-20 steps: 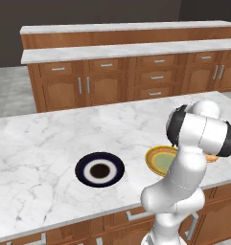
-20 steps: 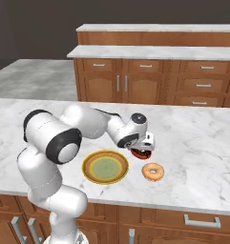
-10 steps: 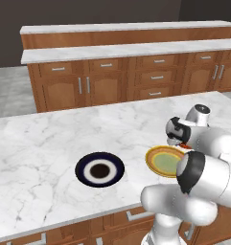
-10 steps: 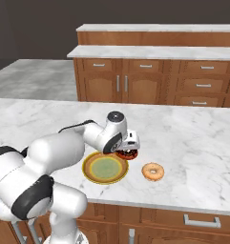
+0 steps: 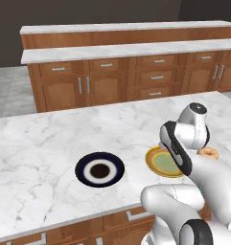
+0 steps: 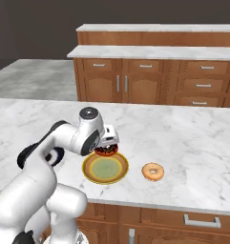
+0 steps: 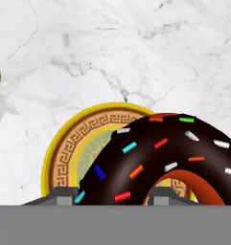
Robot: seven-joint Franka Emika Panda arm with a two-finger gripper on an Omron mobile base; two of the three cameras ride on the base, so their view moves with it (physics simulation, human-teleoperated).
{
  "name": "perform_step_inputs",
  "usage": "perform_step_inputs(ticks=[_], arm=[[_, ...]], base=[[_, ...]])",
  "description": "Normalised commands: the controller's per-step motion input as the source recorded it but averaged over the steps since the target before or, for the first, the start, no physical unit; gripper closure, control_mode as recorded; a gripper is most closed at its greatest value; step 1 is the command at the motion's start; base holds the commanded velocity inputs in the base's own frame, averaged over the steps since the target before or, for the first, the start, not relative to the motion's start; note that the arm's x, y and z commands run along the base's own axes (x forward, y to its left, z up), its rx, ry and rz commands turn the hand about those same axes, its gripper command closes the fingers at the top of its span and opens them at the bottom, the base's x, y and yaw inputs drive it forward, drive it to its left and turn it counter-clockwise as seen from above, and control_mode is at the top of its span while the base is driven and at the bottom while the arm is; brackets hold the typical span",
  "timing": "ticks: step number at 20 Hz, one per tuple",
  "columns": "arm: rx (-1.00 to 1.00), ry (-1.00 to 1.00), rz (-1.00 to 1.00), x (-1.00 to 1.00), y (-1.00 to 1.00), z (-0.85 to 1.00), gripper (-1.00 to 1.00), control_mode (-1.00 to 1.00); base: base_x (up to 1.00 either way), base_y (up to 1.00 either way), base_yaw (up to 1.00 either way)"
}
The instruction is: Place the pastries on the plates.
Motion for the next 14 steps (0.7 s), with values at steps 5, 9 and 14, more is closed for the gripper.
perform_step_inputs(ticks=[5, 9, 14], arm=[[0.0, 0.02, 0.19, -0.38, 0.61, 0.48, 1.0, -1.0], [0.02, 0.0, 0.21, -0.42, 0.56, 0.1, 1.0, -1.0], [0.03, 0.0, 0.2, -0.37, 0.57, 0.0, 1.0, -1.0]], base=[[0.0, 0.0, 0.0], [0.0, 0.0, 0.0], [0.0, 0.0, 0.0]])
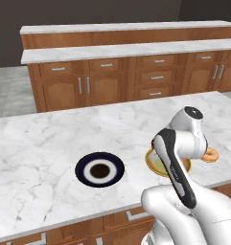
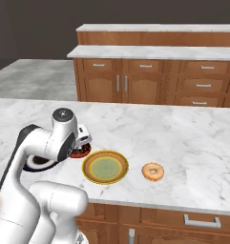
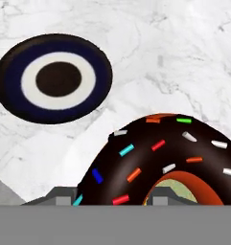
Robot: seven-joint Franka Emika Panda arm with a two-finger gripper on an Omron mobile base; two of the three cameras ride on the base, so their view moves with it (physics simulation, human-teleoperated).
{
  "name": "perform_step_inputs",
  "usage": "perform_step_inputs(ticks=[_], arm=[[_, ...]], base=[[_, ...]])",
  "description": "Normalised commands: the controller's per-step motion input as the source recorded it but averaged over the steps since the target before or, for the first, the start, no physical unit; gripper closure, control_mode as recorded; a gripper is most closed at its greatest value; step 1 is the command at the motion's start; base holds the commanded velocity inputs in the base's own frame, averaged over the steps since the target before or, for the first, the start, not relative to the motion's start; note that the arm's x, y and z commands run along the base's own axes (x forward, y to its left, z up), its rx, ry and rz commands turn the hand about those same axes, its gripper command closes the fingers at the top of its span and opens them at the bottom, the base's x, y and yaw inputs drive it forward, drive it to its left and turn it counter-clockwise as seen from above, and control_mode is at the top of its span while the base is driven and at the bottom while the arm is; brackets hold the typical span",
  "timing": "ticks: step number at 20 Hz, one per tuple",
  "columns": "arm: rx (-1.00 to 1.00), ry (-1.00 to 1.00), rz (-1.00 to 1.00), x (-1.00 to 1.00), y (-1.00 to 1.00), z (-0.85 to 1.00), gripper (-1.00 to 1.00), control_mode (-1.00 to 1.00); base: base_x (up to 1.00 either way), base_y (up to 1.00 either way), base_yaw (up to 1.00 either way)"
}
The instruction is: Place the pastries on the plates.
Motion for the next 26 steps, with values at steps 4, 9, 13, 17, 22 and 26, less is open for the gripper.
perform_step_inputs(ticks=[4, 9, 13, 17, 22, 26], arm=[[0.0, 0.0, 0.22, -0.36, 0.62, 0.0, 1.0, -1.0], [0.0, 0.0, 0.23, -0.23, 0.66, 0.0, 1.0, -1.0], [0.0, 0.0, 0.22, 0.0, 0.76, 0.0, 1.0, -1.0], [-0.03, 0.0, 0.14, 0.0, 0.79, 0.0, 1.0, -1.0], [-0.09, 0.0, 0.06, 0.0, 0.65, -0.05, 1.0, -1.0], [-0.06, 0.0, 0.04, 0.03, 0.38, -0.24, 1.0, -1.0]], base=[[0.0, 0.0, 0.0], [0.0, 0.0, 0.0], [0.0, 0.0, 0.0], [0.0, 0.0, 0.0], [0.0, 0.0, 0.0], [0.0, 0.0, 0.0]])
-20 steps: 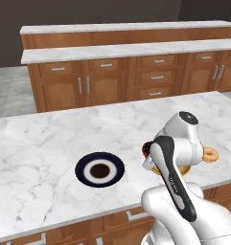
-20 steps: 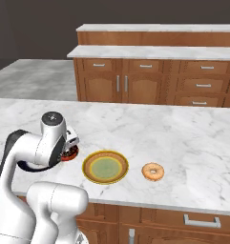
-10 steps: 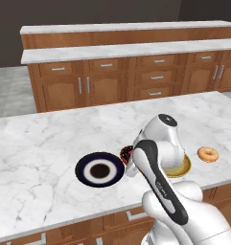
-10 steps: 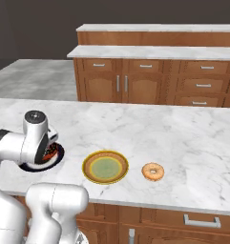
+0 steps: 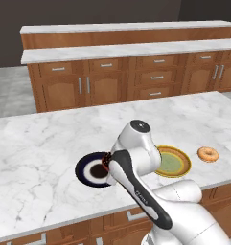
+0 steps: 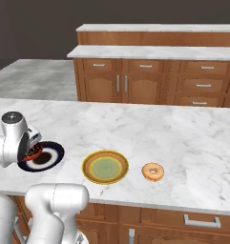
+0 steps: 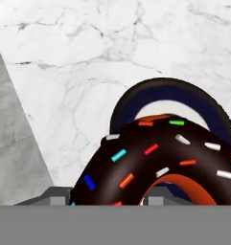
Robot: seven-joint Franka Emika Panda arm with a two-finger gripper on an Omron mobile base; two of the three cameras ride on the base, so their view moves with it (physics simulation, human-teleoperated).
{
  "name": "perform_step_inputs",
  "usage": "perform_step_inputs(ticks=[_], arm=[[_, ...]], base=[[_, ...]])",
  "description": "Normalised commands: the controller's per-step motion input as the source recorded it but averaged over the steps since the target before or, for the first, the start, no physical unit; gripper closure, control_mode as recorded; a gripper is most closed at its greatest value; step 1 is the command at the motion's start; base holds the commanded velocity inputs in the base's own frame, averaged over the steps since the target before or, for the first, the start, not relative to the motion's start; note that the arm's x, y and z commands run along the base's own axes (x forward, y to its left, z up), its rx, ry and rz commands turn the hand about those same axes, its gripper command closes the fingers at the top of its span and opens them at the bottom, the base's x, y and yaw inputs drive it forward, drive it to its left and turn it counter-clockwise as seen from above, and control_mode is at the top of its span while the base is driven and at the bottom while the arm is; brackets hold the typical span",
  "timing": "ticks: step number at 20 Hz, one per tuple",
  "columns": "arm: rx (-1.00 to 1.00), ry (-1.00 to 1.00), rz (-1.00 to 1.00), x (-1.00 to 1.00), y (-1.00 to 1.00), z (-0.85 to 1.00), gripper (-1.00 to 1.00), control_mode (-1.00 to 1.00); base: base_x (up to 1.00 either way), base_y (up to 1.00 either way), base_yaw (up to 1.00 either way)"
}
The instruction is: Place the pastries on the plates.
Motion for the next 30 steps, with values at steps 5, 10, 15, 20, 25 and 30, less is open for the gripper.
perform_step_inputs(ticks=[5, 10, 15, 20, 25, 30], arm=[[0.0, 0.0, 0.0, 0.34, 0.0, -0.32, 1.0, -1.0], [0.0, 0.0, 0.0, 0.5, 0.0, -0.27, 1.0, -1.0], [0.0, 0.0, 0.0, 0.31, 0.18, -0.1, 1.0, -1.0], [-0.01, 0.0, 0.0, 0.06, 0.49, -0.01, 1.0, -1.0], [0.0, 0.0, 0.0, 0.07, 0.3, -0.03, 1.0, -1.0], [0.0, 0.0, 0.0, 0.13, 0.02, -0.2, 1.0, -1.0]], base=[[0.0, 0.0, 0.0], [0.0, 0.0, 0.0], [0.0, 0.0, 0.0], [0.0, 0.0, 0.0], [0.0, 0.0, 0.0], [0.0, 0.0, 0.0]])
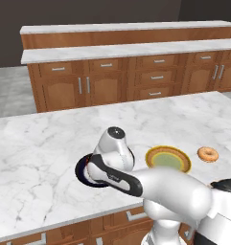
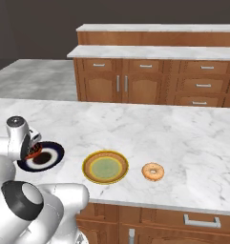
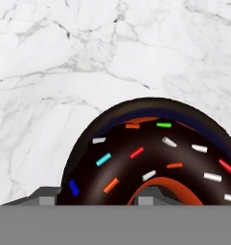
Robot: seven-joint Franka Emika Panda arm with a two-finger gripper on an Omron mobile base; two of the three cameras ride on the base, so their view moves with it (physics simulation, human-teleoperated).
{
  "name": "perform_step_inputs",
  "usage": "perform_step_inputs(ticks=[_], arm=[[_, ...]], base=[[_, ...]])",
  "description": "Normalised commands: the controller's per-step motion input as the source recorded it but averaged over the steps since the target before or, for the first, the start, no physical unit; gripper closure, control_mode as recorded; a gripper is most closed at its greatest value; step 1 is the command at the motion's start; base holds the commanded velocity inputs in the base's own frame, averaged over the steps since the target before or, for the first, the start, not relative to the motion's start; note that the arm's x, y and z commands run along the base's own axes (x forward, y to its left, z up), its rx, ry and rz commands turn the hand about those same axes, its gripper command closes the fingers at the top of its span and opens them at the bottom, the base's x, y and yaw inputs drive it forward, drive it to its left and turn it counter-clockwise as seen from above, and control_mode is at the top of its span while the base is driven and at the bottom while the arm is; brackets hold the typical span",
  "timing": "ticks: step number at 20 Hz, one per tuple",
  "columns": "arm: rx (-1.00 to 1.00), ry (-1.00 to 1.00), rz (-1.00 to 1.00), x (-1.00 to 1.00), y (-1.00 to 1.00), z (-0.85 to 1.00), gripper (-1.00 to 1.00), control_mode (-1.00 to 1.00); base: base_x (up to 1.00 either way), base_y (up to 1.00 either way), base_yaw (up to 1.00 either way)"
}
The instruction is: Place the pastries on the plates.
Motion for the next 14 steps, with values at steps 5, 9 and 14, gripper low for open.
perform_step_inputs(ticks=[5, 9, 14], arm=[[0.0, 0.0, 0.0, 0.02, 0.0, -0.27, 1.0, -1.0], [0.0, 0.0, 0.0, 0.0, 0.0, -0.27, 1.0, -1.0], [0.0, 0.0, 0.0, 0.09, -0.06, -0.06, 1.0, -1.0]], base=[[0.0, 0.0, 0.0], [0.0, 0.0, 0.0], [0.0, 0.0, 0.0]])
